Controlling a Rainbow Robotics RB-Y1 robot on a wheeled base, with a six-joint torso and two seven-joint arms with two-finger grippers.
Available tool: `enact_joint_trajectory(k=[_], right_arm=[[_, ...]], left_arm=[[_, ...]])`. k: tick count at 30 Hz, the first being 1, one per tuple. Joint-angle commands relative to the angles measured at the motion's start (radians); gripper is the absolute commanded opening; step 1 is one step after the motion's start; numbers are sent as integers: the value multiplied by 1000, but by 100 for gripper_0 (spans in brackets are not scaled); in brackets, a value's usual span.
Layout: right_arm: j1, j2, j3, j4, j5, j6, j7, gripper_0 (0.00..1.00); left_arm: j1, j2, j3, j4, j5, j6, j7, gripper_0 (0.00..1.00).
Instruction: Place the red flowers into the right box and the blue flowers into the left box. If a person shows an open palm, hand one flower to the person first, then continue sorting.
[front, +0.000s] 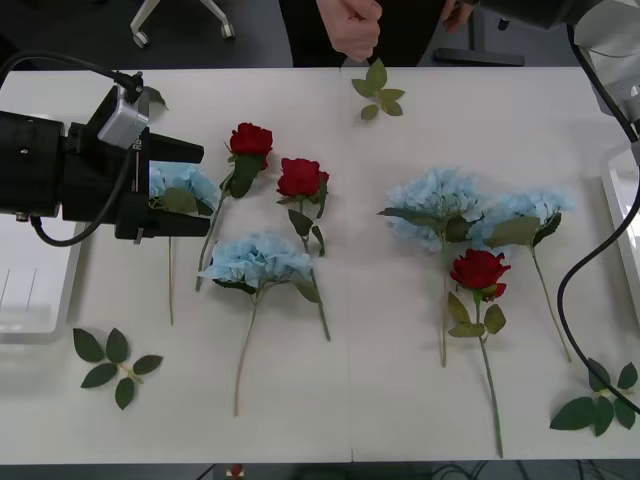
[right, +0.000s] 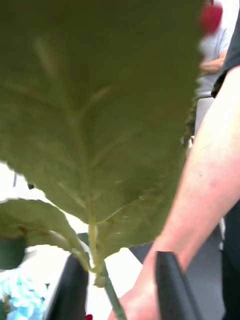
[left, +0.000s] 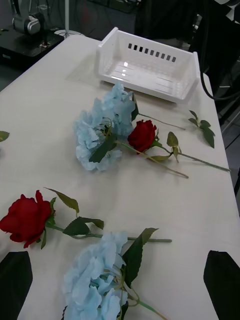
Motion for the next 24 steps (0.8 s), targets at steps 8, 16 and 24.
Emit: enact_joint_trajectory(k=[8, 16, 24], right_arm=[[-44, -1, -32, -30, -69, 100, 28, 100], [-53, -63, -32, -30, 35, 201, 14, 100], [-85, -146, -32, -36, 331, 405, -299, 100]], left_arm=[[12, -5, -8, -16, -1, -11, -21, 100], [12, -5, -8, -16, 1, -11, -21, 100], [12, -3, -8, -16, 1, -11, -20, 100]])
